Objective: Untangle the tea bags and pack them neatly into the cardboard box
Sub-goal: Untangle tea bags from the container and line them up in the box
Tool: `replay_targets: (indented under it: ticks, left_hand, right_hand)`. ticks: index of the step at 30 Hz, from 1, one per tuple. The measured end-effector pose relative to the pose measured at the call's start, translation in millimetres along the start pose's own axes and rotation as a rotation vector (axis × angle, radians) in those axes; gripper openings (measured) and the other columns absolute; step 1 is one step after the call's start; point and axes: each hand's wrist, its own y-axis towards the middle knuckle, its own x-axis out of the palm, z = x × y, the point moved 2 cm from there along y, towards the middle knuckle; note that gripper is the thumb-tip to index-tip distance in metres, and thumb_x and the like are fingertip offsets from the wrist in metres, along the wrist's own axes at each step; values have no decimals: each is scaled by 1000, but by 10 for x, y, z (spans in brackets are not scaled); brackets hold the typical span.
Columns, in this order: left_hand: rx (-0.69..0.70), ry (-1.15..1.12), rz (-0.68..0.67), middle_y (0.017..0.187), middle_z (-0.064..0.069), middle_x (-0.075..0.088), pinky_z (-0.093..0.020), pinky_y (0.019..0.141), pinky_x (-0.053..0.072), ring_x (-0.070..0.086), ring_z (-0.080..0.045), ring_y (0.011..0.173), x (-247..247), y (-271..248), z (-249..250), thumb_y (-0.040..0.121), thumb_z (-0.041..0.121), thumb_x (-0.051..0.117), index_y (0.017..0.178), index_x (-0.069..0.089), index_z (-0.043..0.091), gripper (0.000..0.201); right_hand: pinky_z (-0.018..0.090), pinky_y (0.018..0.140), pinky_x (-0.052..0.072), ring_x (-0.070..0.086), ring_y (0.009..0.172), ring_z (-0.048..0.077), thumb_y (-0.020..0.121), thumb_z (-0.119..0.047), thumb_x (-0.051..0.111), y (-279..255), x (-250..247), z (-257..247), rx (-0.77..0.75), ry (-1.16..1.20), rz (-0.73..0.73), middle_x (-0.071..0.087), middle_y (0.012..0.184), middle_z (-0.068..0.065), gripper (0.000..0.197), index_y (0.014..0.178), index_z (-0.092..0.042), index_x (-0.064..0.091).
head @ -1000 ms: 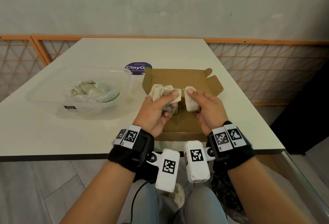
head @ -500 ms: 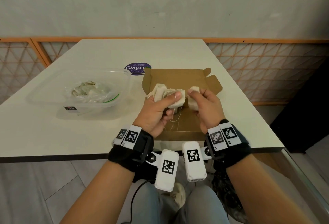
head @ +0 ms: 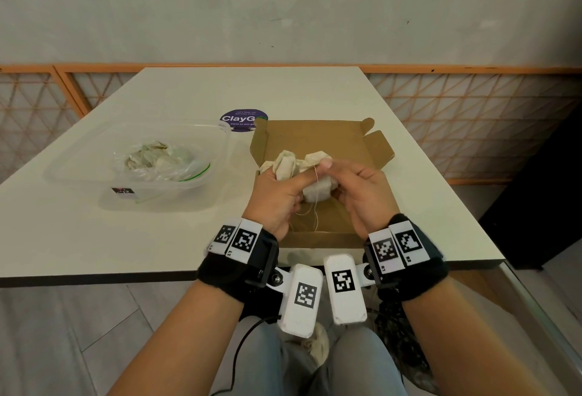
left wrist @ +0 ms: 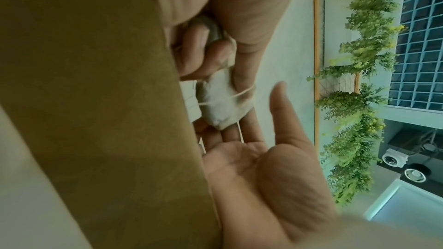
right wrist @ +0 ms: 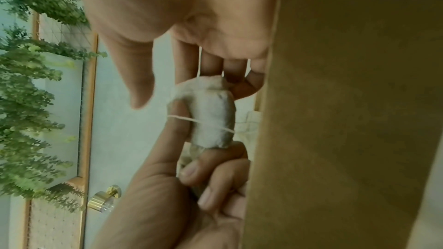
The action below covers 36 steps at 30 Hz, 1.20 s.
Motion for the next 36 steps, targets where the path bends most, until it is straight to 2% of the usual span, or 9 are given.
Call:
replay_targets:
  ticks: [5,10,16,21,25,28,32,34,36]
  left_hand:
    - [-19,-53,26,47,8,47,-12,33,26,34,-1,35,-39,40,-6,86,21,68,83,61,14,10]
    - [-16,-33,9,58,5,54,-13,36,24,37,-1,40,-50,45,-25,85,16,69,81,59,17,11]
    - [-50,-79,10,61,6,51,-13,36,28,36,-1,41,-65,69,-37,83,15,71,85,56,15,16]
    - [-43,-22,4,57,5,48,-13,36,27,35,-1,39,-53,58,-39,85,18,70,84,56,15,13]
    - [-33,-10,32,63,2,51,-13,36,26,34,-2,39,-36,47,-35,84,17,70,92,57,12,16]
    - [-28,26,-1,62,1,50,-14,37,26,33,-3,39,-15,37,-27,85,16,69,83,57,16,12]
    - [-43,66,-55,54,3,45,-15,38,27,35,-4,40,4,21,-17,87,15,66,78,56,17,14]
    - [-87,-9,-31,62,1,50,-15,38,28,38,-5,42,-4,24,8,90,18,63,85,56,15,9]
    - [-161,-184,-17,72,-3,60,-14,37,31,47,-8,47,-31,33,34,93,19,55,95,55,11,8]
  right_hand:
    - [39,94,51,63,100,29,79,4,62,36,-20,66,1,-23,-26,69,98,15,22,99,-2,67]
    - [38,87,53,66,89,24,81,-1,63,66,-58,80,-15,-2,98,72,90,11,13,92,-4,70]
    - [44,90,49,62,93,26,88,-14,59,74,-49,84,24,-7,121,68,97,17,13,91,-7,70]
    - [33,85,54,63,98,25,88,-9,54,51,-27,50,40,69,-13,66,106,20,23,104,5,63]
    - [35,88,54,66,95,24,85,-3,57,52,-32,59,16,75,2,72,95,11,17,97,1,67]
    - [35,88,52,65,94,23,85,-10,58,47,-45,48,-9,21,24,72,93,9,15,94,-5,70]
    - [23,75,51,63,83,14,89,-12,55,43,-52,20,3,26,57,72,84,2,14,91,-10,69]
    - [27,72,46,58,85,19,88,-14,57,64,-69,34,-2,36,122,68,88,8,12,90,-12,68]
    - [31,70,44,55,90,28,88,-14,58,74,-82,43,-8,50,171,64,100,23,11,92,-10,67]
